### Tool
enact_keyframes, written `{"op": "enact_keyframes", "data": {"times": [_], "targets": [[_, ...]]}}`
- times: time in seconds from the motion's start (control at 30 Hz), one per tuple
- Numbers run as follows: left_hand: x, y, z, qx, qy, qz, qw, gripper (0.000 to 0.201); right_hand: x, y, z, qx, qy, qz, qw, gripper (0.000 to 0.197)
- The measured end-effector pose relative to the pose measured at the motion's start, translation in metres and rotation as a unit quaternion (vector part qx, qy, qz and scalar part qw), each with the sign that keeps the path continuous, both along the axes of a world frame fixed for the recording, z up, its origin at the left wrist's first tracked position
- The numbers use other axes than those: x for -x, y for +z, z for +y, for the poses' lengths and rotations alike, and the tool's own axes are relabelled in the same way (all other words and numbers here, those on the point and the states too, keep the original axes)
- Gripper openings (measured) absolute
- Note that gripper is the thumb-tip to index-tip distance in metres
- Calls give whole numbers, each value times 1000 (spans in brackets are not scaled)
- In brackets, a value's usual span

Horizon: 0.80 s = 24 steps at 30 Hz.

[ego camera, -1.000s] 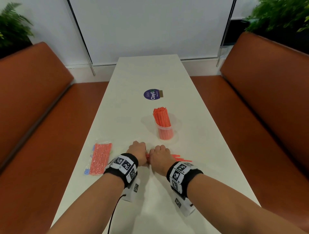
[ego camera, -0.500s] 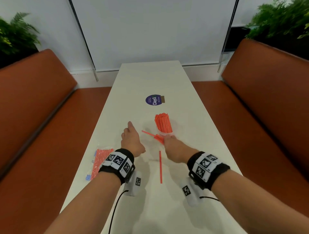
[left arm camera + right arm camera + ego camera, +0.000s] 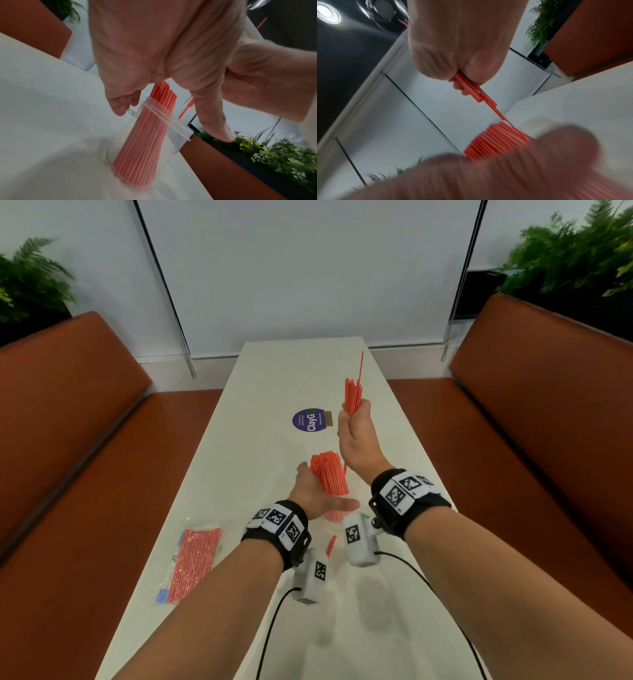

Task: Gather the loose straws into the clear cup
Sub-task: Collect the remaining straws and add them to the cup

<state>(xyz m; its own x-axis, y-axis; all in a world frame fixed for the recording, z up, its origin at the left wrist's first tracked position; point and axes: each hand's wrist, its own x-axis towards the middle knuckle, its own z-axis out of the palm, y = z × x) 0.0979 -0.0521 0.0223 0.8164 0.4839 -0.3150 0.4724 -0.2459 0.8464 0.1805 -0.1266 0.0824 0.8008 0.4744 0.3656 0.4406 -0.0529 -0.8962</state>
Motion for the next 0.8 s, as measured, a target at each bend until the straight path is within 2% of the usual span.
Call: {"op": "enact_keyframes", "data": {"times": [0.13,0.23,0.3,0.43,0.53,0.67,0.8], "targets": [[-9,-5,-3,41,36,-62,997,104,7,-33,1,-8,-5,54,999,7],[-13,-9,-6,55,50,-70,995,92,12,-50,-2,-37,-12,101,994,13],[-14,-14,-7,69,52,-81,993,92,11,-54,-3,-61,-16,121,991,13],[-19,-21,-5,93,59,-104,989,106,6,-54,-1,-86,-26,148,985,21],[-19,-18,-6,90,53,-107,989,102,2,-53,2,-111,-59,157,980,18],[-17,-20,-5,80,41,-115,989,88,0,-53,5,-125,-71,216,966,28],[-18,-23,-4,72,41,-119,989,91,2,-56,4,-105,-62,199,972,21]]}}
